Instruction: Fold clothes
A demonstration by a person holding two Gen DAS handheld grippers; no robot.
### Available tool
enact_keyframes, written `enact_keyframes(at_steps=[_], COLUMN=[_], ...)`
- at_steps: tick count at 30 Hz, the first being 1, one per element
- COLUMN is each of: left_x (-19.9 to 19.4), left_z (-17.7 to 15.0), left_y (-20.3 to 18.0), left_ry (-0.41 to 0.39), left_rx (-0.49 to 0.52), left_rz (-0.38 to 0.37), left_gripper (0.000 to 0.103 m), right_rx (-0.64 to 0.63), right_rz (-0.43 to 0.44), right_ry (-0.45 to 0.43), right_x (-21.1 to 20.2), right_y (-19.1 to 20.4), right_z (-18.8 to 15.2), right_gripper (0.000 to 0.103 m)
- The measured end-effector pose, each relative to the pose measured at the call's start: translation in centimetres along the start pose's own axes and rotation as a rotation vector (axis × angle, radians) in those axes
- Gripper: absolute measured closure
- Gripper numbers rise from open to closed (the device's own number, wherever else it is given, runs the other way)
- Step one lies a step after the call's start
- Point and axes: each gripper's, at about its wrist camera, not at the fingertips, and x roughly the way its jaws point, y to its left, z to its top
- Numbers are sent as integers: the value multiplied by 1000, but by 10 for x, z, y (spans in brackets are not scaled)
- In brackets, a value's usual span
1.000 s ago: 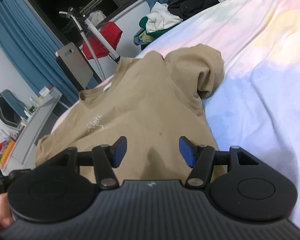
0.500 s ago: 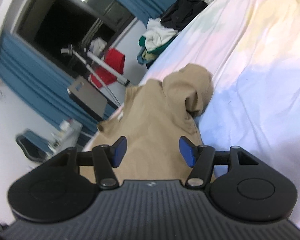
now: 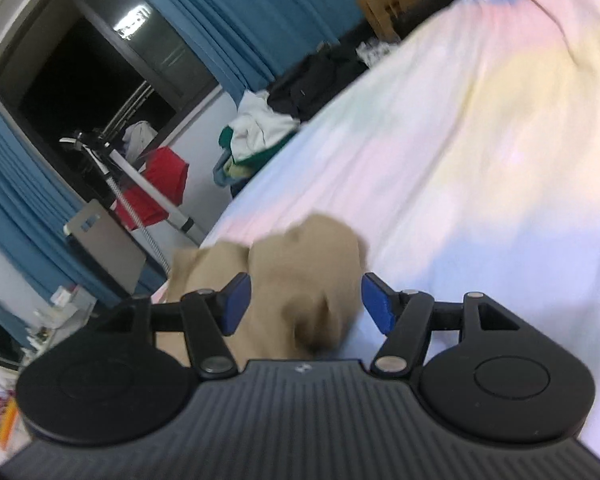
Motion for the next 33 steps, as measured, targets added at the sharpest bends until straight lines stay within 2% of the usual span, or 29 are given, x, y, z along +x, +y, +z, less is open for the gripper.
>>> enact_keyframes(at_steps=[5, 7, 8, 9, 13, 15, 19, 22, 25, 27, 30, 33], left_x=[29, 32, 33, 34, 35, 36, 35, 33, 32, 31, 29, 25], left_z=[1, 1, 1, 1, 3, 3, 1, 0, -1, -2, -4, -7], left_y=[2, 3, 5, 6, 11, 12, 9, 11, 14, 15, 16, 17], left_ry=[4, -8, -7, -7, -8, -10, -9, -6, -6, -9, -15, -22], left_rx=[55, 67, 62, 54, 20, 5, 13, 2, -15, -23, -38, -61], left_rz=[10, 5, 1, -3, -24, -29, -16, -18, -23, -25, -24, -22], left_gripper=[41, 40, 40, 39, 39, 39, 40, 40, 40, 40, 40, 40], right_rx=[-131, -198, -236, -273, -423, -564, -751, -851, -925, -921, -793, -607], right_rz=[-86, -101, -103, -106, -115, -73, 21, 51, 96, 141, 205, 182], right_ry=[86, 94, 80, 66, 10, -22, 63, 158, 200, 196, 152, 98], right_x=[60, 68, 66, 65, 59, 47, 41, 40, 23, 2, -27, -41], right_y=[10, 21, 30, 40, 79, 111, 151, 158, 159, 153, 133, 108], right_z=[12, 9, 7, 4, -6, -27, -83, -121, -145, -150, -132, -107], right_gripper=[41, 65, 88, 96, 97, 97, 97, 94, 92, 72, 69, 69])
